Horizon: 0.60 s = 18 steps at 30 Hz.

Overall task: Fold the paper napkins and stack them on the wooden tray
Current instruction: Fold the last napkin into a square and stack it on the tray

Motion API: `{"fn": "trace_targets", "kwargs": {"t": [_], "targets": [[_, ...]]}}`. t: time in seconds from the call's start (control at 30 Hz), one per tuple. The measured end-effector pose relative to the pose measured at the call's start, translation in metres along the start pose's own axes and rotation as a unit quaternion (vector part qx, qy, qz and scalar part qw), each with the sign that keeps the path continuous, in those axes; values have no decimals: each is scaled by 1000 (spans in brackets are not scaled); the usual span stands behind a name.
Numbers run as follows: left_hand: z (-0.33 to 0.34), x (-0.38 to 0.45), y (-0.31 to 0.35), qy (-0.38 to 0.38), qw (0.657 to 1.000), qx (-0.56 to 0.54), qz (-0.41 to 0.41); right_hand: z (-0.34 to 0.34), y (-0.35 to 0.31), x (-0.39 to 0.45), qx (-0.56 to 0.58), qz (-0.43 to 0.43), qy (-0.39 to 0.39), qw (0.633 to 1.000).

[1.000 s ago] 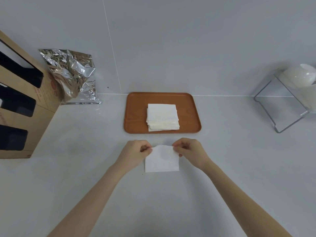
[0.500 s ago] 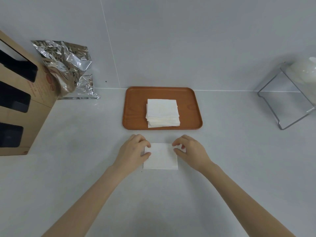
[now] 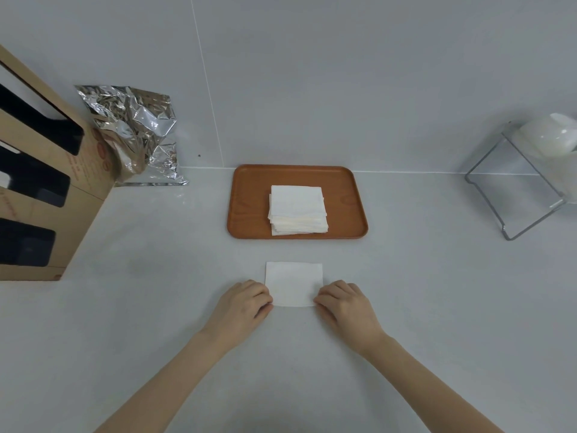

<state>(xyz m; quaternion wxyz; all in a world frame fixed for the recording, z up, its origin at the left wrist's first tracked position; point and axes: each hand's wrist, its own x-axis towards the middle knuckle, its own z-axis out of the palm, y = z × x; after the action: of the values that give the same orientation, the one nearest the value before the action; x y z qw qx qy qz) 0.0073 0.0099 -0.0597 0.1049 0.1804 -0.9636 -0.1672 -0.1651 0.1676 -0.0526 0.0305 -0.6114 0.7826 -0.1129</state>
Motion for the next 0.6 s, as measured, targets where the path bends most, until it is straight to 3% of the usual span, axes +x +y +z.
{"fn": "trace_targets", "kwargs": {"t": [0.13, 0.27, 0.4, 0.53, 0.6], "targets": [[-3, 2, 1, -10, 1000, -19, -2, 0, 1, 3, -7, 1, 3, 1000], [-25, 19, 6, -8, 983, -169, -78, -24, 0, 16, 138, 62, 19, 988], [-60, 49, 10, 28, 938, -317, -137, -63, -2, 39, 320, 149, 40, 935], [-87, 89, 0, 36, 887, -437, -148, -95, 5, 75, 442, 180, 73, 876], [-94, 111, -9, 47, 876, -452, -159, -103, 11, 97, 492, 190, 76, 846]]}}
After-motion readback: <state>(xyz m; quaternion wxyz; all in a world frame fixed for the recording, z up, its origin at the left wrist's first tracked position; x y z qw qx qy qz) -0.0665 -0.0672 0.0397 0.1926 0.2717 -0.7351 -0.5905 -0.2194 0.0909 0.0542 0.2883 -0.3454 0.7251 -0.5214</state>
